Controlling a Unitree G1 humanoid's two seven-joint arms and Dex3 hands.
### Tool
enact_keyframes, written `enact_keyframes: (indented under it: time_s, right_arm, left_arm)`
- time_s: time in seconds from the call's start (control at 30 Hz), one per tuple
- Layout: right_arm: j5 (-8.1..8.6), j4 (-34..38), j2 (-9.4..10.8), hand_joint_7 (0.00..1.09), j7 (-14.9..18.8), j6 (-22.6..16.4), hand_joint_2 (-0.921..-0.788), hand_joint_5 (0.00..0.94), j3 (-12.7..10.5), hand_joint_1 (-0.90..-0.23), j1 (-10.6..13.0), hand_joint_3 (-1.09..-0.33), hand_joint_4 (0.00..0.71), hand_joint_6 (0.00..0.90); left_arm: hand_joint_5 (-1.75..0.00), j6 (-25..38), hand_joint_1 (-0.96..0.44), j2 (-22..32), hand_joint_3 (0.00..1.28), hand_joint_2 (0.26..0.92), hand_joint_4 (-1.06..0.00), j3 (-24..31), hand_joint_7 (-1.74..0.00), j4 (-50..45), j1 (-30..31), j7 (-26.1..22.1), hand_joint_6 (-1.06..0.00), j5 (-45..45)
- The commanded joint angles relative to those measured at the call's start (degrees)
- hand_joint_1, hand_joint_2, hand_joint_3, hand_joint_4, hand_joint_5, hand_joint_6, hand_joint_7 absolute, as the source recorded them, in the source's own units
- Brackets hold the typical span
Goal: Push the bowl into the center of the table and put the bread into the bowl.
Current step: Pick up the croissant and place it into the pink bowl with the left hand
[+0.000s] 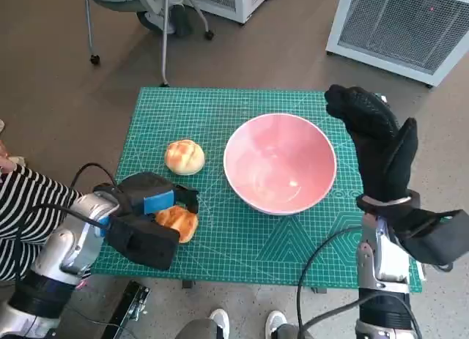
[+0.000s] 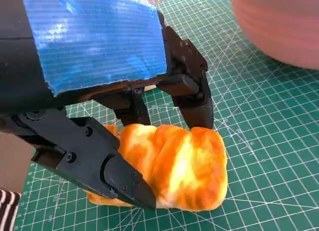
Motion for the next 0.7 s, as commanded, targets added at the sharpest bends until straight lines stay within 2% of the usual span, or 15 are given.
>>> enact_keyframes:
  time_s: [0.03, 0.7]
  right_arm:
    - [0.46, 0.75, 0.12, 0.39, 0.32, 0.8, -0.921, 0.0, -0.22, -0.683, 0.82, -0.679, 0.173, 0.101]
    - [1.23, 1.25, 0.42, 0.39, 0.97, 0.61, -0.921, 0.0, -0.54, -0.686, 0.7, -0.667, 0.173, 0.102]
  left_arm:
    - [-1.01, -0.18, 0.0, -0.44, 0.01, 0.897, -0.85, 1.23, -1.09, -0.17, -1.01, 0.19, -0.69, -1.3]
    - [-0.95, 5.29, 0.0, 0.39, 0.01, 0.902, -0.84, 9.5, -1.17, -13.01, -4.39, -5.57, -0.67, -9.47]
